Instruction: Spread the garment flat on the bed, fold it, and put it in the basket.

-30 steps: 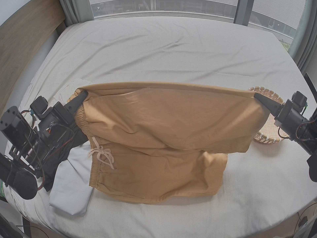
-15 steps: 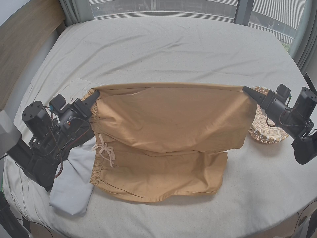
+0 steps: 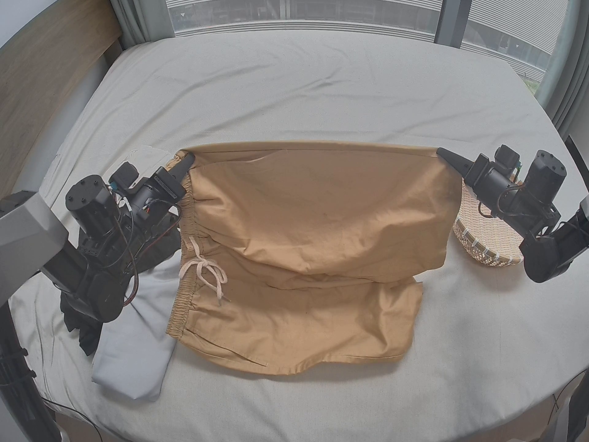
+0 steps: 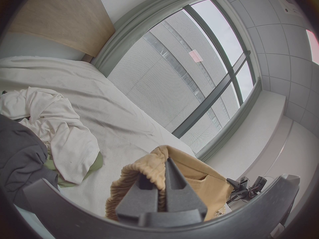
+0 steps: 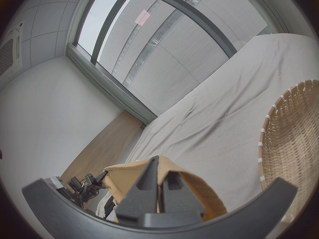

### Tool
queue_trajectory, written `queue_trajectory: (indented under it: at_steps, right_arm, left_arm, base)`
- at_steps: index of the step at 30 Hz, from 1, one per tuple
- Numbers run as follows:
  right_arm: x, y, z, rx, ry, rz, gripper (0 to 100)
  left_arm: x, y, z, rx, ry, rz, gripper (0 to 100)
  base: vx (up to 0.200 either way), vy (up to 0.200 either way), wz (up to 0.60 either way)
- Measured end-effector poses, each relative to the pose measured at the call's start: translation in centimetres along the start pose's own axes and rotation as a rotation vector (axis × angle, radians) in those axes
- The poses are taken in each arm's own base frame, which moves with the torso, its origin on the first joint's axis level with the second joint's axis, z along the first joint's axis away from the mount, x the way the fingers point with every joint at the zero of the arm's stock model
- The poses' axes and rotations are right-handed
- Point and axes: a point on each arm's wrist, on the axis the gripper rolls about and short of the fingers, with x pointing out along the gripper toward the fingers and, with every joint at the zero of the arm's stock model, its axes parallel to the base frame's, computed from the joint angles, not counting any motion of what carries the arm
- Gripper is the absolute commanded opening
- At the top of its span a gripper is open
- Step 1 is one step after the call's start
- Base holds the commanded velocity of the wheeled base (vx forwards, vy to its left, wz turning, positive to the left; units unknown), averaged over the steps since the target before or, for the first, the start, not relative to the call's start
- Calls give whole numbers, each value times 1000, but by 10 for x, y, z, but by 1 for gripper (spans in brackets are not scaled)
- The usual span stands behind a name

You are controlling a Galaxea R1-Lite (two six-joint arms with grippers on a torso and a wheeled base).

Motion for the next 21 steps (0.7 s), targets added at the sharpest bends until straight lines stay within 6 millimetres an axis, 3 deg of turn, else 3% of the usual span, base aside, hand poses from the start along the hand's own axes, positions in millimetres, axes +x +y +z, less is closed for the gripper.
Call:
queue_trajectory:
  at_steps: [1, 2, 12, 21]
  right_arm:
    - [2, -1, 0, -2, -3, 2, 0]
    - [4, -3, 1, -4, -6, 4, 100]
    - [15, -18, -4, -9, -38, -44, 100]
    - [-17, -14, -31, 25, 40, -99, 100]
  left_arm:
    - [1, 1, 0, 0, -1, 0, 0]
    - [3, 2, -1, 0, -2, -1, 100]
    - [12, 15, -14, -16, 42, 41, 100]
    - [7, 22, -21, -25, 66, 109, 100]
  base:
    - [0, 0, 0]
    - [0, 0, 0]
    - [0, 0, 0]
    - [0, 0, 0]
